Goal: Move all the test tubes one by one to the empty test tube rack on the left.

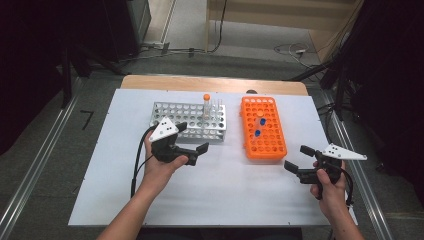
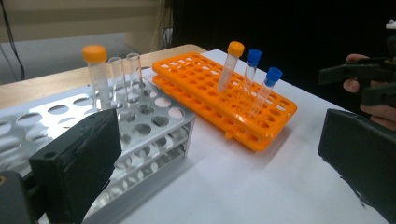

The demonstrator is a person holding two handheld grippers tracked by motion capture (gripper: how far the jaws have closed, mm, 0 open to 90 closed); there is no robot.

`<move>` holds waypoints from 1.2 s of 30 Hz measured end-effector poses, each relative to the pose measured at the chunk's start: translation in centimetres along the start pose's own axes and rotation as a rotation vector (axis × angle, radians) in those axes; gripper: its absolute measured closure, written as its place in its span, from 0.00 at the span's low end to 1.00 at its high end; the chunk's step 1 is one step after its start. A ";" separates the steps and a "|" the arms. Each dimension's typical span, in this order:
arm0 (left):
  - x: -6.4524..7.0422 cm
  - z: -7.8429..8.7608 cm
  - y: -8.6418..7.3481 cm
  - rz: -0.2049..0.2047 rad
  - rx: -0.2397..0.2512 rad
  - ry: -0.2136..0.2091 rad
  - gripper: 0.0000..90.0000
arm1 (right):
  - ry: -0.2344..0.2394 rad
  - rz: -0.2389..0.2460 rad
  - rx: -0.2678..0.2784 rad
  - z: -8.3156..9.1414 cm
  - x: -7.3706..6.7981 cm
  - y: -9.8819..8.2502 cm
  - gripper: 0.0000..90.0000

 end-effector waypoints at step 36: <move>-2.6 7.7 -6.1 0.111 0.019 0.096 0.00 | -0.023 -0.020 -0.081 -8.2 3.9 5.5 0.48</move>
Point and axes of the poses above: each handheld gripper's, and its own axes: z roughly backward along the jaws, y roughly out of its top, x roughly to its right, the point moved 9 cm from there along -z, roughly forward along the jaws, and after that the axes turned 5 degrees about -y, right-handed, at the moved point
